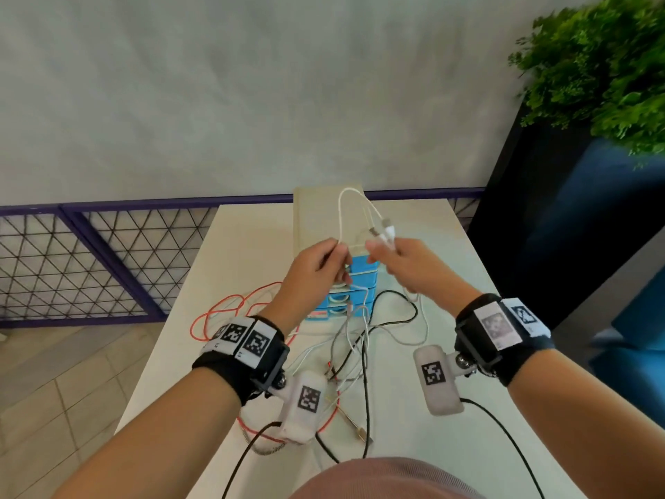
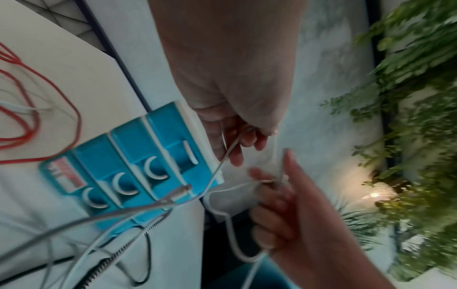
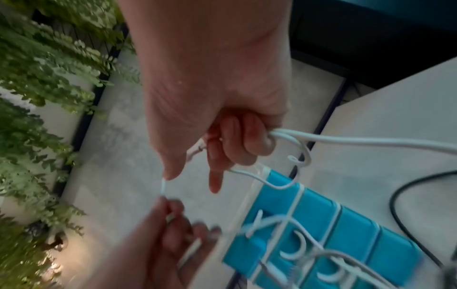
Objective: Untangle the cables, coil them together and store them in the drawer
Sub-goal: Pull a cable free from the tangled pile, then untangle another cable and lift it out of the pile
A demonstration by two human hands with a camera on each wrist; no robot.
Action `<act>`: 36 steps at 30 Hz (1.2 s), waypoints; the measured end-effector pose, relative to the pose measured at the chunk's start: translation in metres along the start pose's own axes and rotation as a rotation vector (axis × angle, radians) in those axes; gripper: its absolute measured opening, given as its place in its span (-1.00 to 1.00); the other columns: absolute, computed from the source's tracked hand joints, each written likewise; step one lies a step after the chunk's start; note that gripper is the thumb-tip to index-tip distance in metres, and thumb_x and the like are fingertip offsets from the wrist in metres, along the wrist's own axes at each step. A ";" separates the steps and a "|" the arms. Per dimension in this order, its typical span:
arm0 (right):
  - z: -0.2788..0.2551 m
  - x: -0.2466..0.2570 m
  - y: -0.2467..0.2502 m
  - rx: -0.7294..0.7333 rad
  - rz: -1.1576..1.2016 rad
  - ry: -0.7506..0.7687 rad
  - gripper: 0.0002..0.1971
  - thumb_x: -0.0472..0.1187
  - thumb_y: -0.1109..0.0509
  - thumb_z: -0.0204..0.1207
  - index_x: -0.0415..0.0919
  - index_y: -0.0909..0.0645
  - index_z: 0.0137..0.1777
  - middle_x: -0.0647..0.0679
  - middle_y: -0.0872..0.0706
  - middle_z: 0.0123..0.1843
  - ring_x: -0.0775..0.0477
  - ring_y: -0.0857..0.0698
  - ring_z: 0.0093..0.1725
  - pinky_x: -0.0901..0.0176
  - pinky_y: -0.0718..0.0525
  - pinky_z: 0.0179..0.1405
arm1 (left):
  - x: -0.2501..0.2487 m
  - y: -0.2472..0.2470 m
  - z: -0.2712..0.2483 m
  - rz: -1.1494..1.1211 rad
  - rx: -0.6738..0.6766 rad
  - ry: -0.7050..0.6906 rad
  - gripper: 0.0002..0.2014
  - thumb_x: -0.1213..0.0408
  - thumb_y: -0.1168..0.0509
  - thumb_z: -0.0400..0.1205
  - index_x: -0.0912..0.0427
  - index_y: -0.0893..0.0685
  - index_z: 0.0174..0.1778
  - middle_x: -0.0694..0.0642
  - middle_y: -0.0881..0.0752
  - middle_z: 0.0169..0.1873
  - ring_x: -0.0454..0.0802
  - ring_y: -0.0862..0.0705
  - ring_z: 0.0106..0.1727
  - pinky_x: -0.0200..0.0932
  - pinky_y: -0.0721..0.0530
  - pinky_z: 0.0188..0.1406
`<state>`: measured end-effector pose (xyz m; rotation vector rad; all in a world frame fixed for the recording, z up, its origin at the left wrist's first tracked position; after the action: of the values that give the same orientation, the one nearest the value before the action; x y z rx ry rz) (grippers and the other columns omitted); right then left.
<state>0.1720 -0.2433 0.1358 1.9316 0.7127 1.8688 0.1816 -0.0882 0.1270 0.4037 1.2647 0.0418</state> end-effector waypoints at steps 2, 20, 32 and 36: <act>-0.005 -0.002 -0.024 0.150 -0.060 -0.006 -0.60 0.23 -0.25 0.59 -0.11 -0.60 -0.20 0.02 -0.46 -0.41 0.10 -0.38 -0.52 0.41 -0.38 -0.59 | -0.021 -0.001 0.002 0.012 -0.008 -0.067 -0.70 0.19 -0.11 0.74 0.21 -0.62 -0.23 0.11 -0.61 -0.49 0.02 -0.67 -0.37 0.01 -0.68 -0.23; 0.002 -0.007 -0.025 0.012 0.060 0.039 -0.64 0.02 -0.27 0.65 -0.10 -0.60 -0.35 -0.05 -0.53 -0.33 -0.04 -0.51 -0.28 0.13 -0.51 -0.21 | 0.110 -0.057 -0.073 0.313 0.452 0.526 -0.31 -0.09 -0.42 0.49 0.15 -0.34 0.43 0.02 -0.63 0.30 -0.16 -0.65 0.16 -0.19 -0.56 0.22; 0.018 -0.025 0.025 -0.242 -0.099 0.002 -0.65 0.04 -0.17 0.71 -0.16 -0.51 -0.22 -0.01 -0.55 -0.32 0.06 -0.46 -0.39 0.19 -0.43 -0.38 | 0.142 -0.043 -0.103 0.458 0.749 0.520 -0.72 0.21 -0.10 0.73 0.03 -0.62 -0.26 0.00 -0.71 -0.26 -0.13 -0.61 -0.23 -0.37 -0.51 -0.11; 0.014 -0.021 0.008 -0.126 -0.170 -0.001 -0.66 0.06 -0.17 0.70 -0.06 -0.46 -0.28 0.01 -0.56 -0.32 0.06 -0.49 -0.40 0.21 -0.44 -0.39 | 0.134 -0.035 -0.085 0.468 0.623 0.508 -0.83 0.17 -0.16 0.68 0.10 -0.62 -0.13 -0.05 -0.69 -0.20 -0.09 -0.64 -0.11 -0.24 -0.54 -0.02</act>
<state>0.1870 -0.2604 0.1227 1.7377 0.7174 1.7654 0.1374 -0.0637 -0.0278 1.2860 1.6477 0.1565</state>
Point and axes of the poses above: each hand's wrist, its own z-axis towards the middle knuckle, its own y-axis out of the back of the hand, x = y × z, the point moved 7 cm from there along z, towards the middle knuckle
